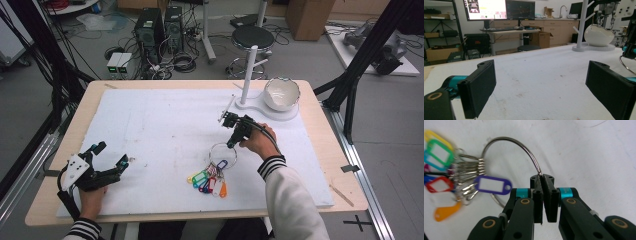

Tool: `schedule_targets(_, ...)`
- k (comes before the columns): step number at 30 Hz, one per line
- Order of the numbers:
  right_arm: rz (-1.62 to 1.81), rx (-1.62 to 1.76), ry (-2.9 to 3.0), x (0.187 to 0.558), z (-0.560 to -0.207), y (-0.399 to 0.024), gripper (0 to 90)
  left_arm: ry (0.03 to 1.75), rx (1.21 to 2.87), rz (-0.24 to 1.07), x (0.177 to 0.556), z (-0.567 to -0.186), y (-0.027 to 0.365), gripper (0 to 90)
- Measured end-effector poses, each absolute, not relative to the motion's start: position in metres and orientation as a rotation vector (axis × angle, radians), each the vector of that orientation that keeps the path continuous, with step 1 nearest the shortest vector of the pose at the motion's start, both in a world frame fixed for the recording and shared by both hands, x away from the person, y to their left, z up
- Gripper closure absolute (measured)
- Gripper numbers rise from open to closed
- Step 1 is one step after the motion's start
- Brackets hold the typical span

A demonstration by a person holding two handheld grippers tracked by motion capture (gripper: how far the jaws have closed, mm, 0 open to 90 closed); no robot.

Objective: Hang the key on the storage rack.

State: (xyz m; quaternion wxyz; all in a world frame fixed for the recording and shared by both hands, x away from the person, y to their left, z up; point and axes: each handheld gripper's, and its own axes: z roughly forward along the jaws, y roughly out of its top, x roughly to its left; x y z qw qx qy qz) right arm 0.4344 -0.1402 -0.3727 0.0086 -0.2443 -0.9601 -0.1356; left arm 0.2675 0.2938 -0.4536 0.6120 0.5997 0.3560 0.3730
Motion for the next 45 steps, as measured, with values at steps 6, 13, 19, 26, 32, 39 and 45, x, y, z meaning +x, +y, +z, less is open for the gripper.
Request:
schedule_targets(6,-0.61,-0.841,-2.914,0.436,-0.361,-0.157,88.4,0.823,1.381,0.859,0.267,-0.454,0.293,9.9)
schedule_targets(13,-0.873,-0.923,-2.808,0.438,-0.348,-0.179,88.7,0.822,1.382,0.86,0.267,-0.454,0.293,9.9)
schedule_targets(19,-1.096,-0.985,-2.763,0.439,-0.338,-0.2,88.7,0.822,1.383,0.862,0.267,-0.454,0.293,9.9)
schedule_targets(26,-1.261,-1.029,-2.739,0.439,-0.333,-0.217,88.7,0.822,1.382,0.86,0.268,-0.454,0.293,9.8)
schedule_targets(32,-1.401,-1.129,-2.728,0.44,-0.327,-0.232,88.8,0.825,1.383,0.858,0.268,-0.454,0.293,9.9)
schedule_targets(39,-1.573,-1.223,-2.666,0.445,-0.322,-0.25,88.7,0.824,1.382,0.861,0.267,-0.454,0.293,9.9)
schedule_targets(45,-1.643,-1.27,-2.65,0.451,-0.317,-0.258,88.7,0.825,1.38,0.861,0.268,-0.454,0.293,9.9)
